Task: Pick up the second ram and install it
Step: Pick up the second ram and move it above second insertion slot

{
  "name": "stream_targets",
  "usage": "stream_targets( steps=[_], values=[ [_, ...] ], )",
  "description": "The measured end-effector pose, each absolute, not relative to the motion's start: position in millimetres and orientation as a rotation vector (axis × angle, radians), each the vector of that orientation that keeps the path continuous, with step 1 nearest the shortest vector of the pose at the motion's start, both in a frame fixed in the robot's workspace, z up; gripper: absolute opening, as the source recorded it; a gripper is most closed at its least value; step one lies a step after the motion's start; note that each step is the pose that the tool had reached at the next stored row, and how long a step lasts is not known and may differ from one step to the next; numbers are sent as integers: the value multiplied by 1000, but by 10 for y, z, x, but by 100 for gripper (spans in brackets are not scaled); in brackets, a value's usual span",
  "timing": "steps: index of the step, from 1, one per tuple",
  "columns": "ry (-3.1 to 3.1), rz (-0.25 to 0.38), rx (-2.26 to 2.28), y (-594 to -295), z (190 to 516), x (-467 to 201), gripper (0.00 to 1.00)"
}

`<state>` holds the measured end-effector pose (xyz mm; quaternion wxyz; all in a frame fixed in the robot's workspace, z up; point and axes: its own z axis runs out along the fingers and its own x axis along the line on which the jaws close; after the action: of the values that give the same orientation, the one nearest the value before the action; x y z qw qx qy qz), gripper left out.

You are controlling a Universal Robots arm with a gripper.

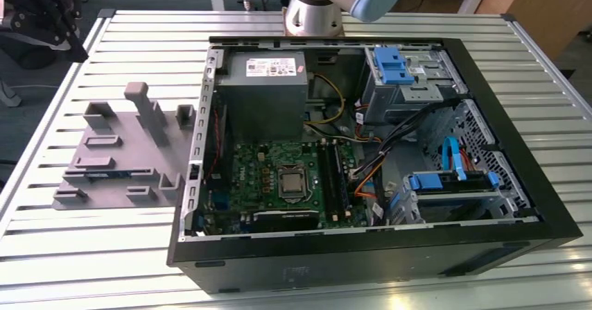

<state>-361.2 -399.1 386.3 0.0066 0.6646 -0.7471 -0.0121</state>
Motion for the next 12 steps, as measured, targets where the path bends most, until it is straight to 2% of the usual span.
stream_targets(
  steps=[12],
  values=[
    [-2336, -38, 2080, -3991, 3863, -3612, 11]
  ],
)
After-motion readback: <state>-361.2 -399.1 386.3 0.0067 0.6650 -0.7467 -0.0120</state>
